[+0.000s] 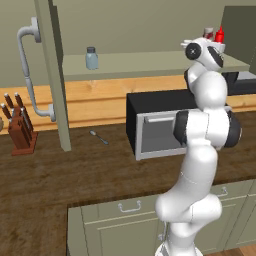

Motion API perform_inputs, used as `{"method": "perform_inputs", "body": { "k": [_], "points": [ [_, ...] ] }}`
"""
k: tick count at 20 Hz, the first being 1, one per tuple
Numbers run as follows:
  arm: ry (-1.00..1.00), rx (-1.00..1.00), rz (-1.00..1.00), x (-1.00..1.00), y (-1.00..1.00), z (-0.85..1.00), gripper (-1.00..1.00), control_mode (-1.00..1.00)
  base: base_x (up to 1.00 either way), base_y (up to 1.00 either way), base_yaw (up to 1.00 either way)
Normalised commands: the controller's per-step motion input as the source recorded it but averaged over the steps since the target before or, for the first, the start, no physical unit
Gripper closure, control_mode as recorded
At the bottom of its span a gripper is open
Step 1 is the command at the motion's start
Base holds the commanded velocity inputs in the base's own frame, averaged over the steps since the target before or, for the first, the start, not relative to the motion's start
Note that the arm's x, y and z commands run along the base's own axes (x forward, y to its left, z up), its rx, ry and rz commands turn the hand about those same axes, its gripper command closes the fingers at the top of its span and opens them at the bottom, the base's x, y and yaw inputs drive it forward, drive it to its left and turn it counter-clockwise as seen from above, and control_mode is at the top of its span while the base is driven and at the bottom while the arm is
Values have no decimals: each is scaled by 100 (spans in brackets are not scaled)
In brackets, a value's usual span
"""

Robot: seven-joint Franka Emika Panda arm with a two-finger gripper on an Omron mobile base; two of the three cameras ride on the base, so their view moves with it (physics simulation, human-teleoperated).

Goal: Put the shaker and condiment bottle from the counter next to their counterparts in the cabinet.

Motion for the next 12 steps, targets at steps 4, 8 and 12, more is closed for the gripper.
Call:
{"method": "perform_inputs", "body": {
  "k": [4, 8, 12],
  "points": [
    [0, 0, -3, 36, -23, -15, 100, -100, 0, 0, 0],
    [0, 0, -3, 37, -22, -15, 100, -100, 0, 0, 0],
    [0, 0, -2, 34, -22, -20, 100, -100, 0, 0, 0]
  ]
}}
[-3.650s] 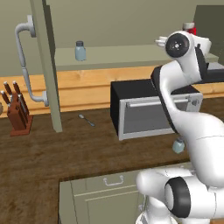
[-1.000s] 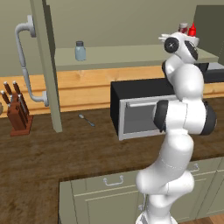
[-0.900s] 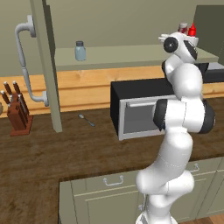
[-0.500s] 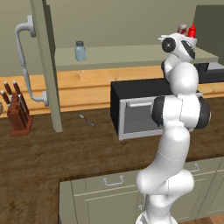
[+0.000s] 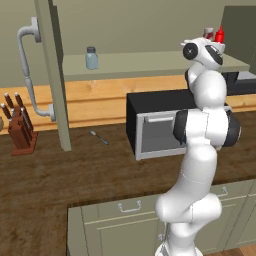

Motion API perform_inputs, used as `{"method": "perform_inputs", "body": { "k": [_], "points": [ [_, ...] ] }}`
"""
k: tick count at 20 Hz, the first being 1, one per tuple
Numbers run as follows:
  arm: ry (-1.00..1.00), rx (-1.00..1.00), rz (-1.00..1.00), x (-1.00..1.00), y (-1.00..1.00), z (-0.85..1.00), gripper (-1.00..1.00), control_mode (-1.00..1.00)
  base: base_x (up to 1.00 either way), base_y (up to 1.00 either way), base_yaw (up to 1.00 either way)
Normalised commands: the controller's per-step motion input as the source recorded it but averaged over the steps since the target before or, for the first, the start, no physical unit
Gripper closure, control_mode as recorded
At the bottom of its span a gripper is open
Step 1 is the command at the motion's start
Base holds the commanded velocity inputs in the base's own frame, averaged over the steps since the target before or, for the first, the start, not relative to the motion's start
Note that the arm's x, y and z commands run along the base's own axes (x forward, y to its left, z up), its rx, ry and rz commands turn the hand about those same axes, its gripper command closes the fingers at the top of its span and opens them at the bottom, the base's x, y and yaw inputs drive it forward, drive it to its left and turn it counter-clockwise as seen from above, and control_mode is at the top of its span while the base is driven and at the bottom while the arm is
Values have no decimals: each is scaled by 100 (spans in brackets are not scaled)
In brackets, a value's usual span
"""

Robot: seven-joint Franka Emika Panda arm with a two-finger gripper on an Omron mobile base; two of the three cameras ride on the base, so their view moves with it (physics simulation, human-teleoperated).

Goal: Put the shaker and condiment bottle from the counter next to their counterparts in the cabinet.

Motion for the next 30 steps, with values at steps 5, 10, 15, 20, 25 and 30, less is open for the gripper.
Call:
{"method": "perform_inputs", "body": {
  "k": [5, 10, 15, 20, 25, 30],
  "points": [
    [0, 0, 0, 9, -15, -16, -100, -100, 0, 0, 0],
    [0, 0, 0, -30, 7, 0, -100, -100, 0, 0, 0],
    [0, 0, 3, -45, 53, 0, -100, -100, 0, 0, 0],
    [0, -1, 9, -46, 75, 0, -100, -100, 0, 0, 0],
    [0, 0, 8, -68, 50, 0, -100, -100, 0, 0, 0],
    [0, 0, 8, -72, 26, 10, -100, -100, 0, 0, 0]
  ]
}}
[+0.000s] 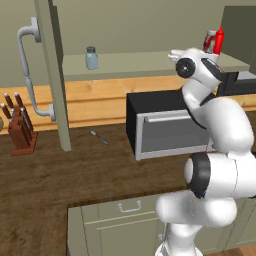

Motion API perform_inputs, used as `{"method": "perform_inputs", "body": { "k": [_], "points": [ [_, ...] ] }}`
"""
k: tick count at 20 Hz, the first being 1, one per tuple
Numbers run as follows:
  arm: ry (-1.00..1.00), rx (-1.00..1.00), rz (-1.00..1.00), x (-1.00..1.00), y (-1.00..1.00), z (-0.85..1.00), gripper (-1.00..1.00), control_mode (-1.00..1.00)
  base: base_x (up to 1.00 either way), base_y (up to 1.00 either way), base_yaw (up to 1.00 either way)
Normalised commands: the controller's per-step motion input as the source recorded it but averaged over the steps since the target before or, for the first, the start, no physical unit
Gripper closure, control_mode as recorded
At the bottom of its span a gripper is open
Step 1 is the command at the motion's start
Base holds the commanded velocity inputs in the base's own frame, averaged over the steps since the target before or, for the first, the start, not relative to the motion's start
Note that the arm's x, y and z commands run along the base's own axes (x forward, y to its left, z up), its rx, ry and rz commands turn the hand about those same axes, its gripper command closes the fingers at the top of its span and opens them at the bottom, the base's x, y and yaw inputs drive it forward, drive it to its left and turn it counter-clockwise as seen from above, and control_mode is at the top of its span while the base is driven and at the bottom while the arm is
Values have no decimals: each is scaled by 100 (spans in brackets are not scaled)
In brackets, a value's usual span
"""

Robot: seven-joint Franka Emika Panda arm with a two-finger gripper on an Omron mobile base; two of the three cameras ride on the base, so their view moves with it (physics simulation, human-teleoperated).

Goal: Put the shaker and condiment bottle from the counter next to their counterparts in the cabinet.

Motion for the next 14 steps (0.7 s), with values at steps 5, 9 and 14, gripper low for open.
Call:
{"method": "perform_inputs", "body": {
  "k": [5, 9, 14],
  "points": [
    [0, 0, 5, -83, 19, 9, -100, -100, 0, 0, 0],
    [0, 0, 7, -90, 6, 0, -100, -100, 0, 0, 0],
    [0, 1, 10, -97, 1, 0, -100, -100, 0, 0, 0]
  ]
}}
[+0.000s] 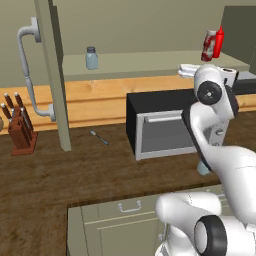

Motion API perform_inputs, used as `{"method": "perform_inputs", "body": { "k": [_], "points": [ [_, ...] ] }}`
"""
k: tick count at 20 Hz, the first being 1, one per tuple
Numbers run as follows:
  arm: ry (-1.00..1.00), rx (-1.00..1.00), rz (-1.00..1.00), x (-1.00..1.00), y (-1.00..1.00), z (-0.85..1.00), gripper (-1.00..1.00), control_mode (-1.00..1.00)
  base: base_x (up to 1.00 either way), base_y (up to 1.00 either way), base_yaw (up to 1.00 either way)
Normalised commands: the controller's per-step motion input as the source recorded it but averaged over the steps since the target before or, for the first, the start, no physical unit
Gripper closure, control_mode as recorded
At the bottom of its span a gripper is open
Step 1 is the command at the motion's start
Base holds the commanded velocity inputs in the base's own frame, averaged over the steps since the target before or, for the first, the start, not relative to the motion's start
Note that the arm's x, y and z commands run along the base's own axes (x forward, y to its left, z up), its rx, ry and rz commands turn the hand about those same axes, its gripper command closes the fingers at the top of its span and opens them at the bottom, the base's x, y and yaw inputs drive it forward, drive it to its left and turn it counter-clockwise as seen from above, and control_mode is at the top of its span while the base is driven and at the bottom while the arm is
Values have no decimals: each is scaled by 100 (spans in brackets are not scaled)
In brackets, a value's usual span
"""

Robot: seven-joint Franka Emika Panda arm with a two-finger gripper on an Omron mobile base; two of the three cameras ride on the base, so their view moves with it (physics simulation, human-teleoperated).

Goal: Put the shaker and condiment bottle from the counter next to their counterparts in the cabinet.

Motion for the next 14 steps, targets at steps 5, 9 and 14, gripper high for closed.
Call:
{"method": "perform_inputs", "body": {
  "k": [5, 9, 14],
  "points": [
    [3, 4, 12, -96, 0, 0, -100, -100, 0, 0, 0],
    [5, 4, 13, -90, 0, 0, -100, -100, 0, 0, 0],
    [1, 0, 13, -72, 0, -6, -100, -100, 0, 0, 0]
  ]
}}
